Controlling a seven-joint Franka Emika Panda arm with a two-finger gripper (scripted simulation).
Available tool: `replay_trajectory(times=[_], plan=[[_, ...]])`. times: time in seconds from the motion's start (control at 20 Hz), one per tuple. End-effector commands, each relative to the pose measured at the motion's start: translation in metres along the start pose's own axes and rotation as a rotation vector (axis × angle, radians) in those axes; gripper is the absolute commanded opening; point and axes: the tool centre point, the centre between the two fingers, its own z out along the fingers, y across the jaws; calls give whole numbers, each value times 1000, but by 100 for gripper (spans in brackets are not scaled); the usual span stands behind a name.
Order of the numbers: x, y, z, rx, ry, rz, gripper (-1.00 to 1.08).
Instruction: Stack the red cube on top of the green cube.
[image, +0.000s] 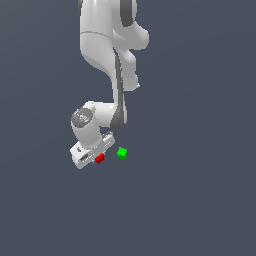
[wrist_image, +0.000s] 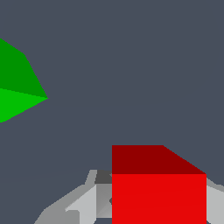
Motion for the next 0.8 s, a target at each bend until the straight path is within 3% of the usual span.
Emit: replay_trajectory(times=[0.0,0.75], plan=[[0,0,-6,-1,1,0,-100],[0,-1,-90,-1,1,-1,-100]])
